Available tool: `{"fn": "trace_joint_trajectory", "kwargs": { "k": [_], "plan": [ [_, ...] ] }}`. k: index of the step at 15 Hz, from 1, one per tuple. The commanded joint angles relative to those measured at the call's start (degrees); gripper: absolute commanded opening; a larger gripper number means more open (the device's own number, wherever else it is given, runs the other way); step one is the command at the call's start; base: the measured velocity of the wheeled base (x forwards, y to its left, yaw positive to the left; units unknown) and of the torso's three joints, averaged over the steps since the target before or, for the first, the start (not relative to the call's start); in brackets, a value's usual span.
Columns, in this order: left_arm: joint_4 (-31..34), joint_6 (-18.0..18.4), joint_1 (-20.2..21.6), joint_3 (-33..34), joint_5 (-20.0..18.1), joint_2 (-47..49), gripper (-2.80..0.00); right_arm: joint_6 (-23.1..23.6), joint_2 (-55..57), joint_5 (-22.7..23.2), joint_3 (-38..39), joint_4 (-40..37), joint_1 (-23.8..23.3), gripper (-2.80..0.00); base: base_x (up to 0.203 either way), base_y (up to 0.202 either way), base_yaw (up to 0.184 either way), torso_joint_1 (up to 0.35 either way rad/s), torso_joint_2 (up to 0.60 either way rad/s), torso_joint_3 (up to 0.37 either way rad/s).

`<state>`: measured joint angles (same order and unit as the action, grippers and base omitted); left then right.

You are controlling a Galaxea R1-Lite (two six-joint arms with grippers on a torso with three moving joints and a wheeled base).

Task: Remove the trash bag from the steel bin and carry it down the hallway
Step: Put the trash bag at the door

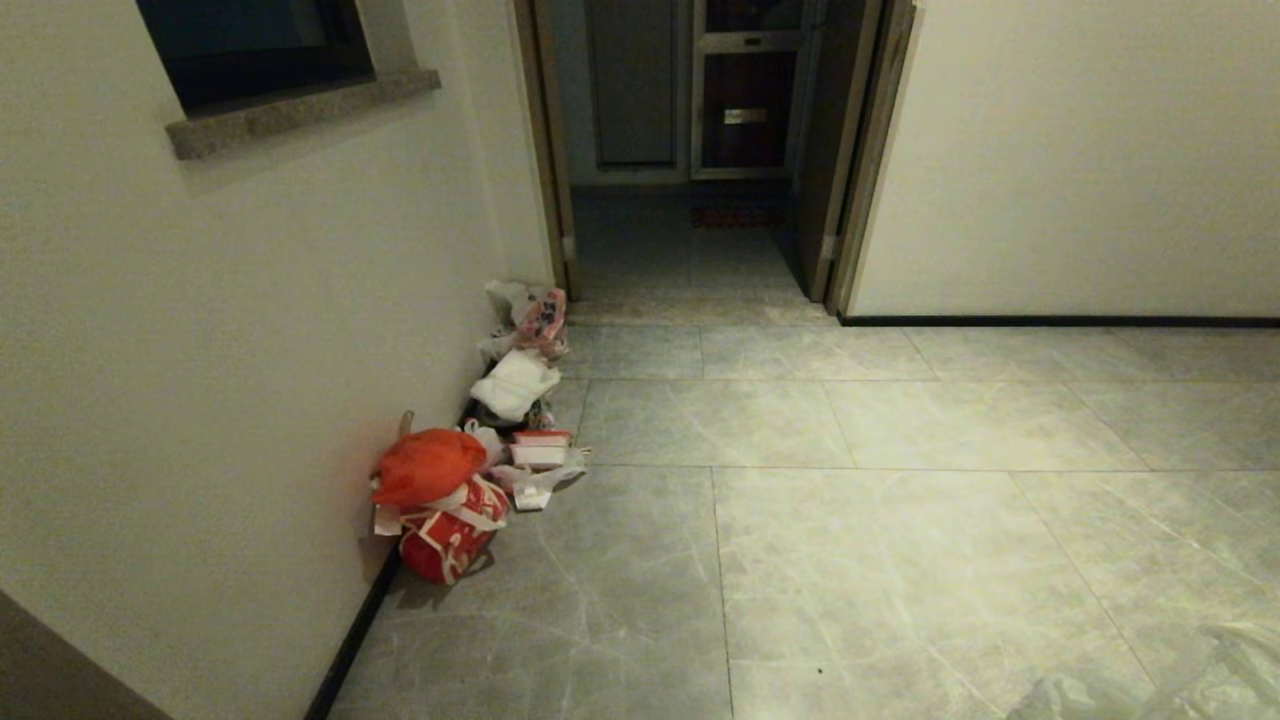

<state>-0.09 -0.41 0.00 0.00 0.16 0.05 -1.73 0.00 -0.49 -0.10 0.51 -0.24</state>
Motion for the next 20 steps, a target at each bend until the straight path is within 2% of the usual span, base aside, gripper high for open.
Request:
{"fn": "trace_joint_trajectory", "kwargs": {
  "k": [1,20],
  "plan": [
    [0.1,0.0,0.0,0.0,0.0,0.0,-2.8,0.0,0.1,0.0,0.0,0.0,0.0,-2.8,0.201,0.0,-0.002,0.001,0.01,0.001],
    [0.0,0.0,0.0,0.0,0.0,0.0,-2.8,0.0,0.1,0.0,0.0,0.0,0.0,-2.8,0.194,0.0,0.001,0.003,0.0,0.002]
  ]
}}
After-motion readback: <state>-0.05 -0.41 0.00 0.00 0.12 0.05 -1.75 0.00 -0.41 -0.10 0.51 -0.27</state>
